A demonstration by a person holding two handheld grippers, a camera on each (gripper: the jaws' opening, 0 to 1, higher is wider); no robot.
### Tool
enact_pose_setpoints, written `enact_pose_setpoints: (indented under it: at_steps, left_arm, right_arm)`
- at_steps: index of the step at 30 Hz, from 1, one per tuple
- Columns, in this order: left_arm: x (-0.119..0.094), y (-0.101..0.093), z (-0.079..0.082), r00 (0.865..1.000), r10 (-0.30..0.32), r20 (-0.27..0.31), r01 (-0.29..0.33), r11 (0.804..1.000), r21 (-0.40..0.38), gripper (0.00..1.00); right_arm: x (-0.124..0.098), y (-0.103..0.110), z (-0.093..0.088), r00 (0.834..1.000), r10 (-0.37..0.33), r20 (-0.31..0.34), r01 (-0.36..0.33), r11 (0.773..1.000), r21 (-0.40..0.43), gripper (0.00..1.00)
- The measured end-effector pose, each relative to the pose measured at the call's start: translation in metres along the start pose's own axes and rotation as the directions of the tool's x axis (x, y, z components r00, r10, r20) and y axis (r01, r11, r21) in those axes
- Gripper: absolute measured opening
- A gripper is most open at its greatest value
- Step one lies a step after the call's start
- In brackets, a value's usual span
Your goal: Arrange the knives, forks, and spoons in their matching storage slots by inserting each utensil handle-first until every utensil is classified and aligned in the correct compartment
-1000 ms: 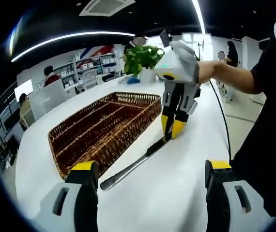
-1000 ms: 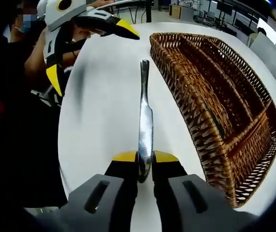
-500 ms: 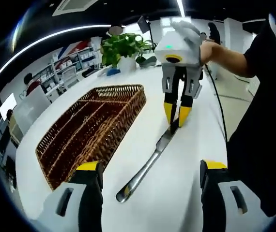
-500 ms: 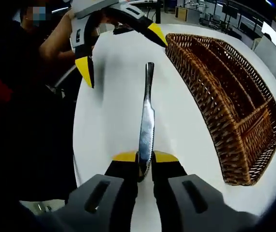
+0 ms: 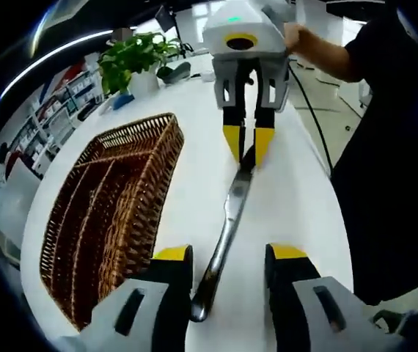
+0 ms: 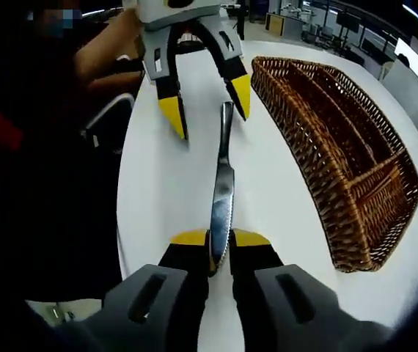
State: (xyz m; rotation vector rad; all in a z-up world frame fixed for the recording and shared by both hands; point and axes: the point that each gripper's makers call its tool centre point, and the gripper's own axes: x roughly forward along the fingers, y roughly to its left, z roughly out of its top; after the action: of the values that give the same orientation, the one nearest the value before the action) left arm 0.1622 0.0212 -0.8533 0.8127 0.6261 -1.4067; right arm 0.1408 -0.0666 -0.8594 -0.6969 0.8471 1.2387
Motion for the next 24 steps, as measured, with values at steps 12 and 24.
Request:
enact_pose_setpoints:
  at_steps: [12,24]
  left_arm:
    - [0.016,0.009,0.006,0.997,-0.062,-0.055,0.071,0.981,0.182,0.28]
    - [0.031,-0.003,0.001,0.977,-0.149,-0.152,0.187,0.942,0.277,0.21]
  right_arm:
    - [-0.011,-0.001,0.007,1.000,-0.012,0.010,0.012,1.000,-0.005,0.08]
    - [-0.008,-0.005,0.008,0.995,-0.095,0.020,0.094,0.995,0.021,0.00]
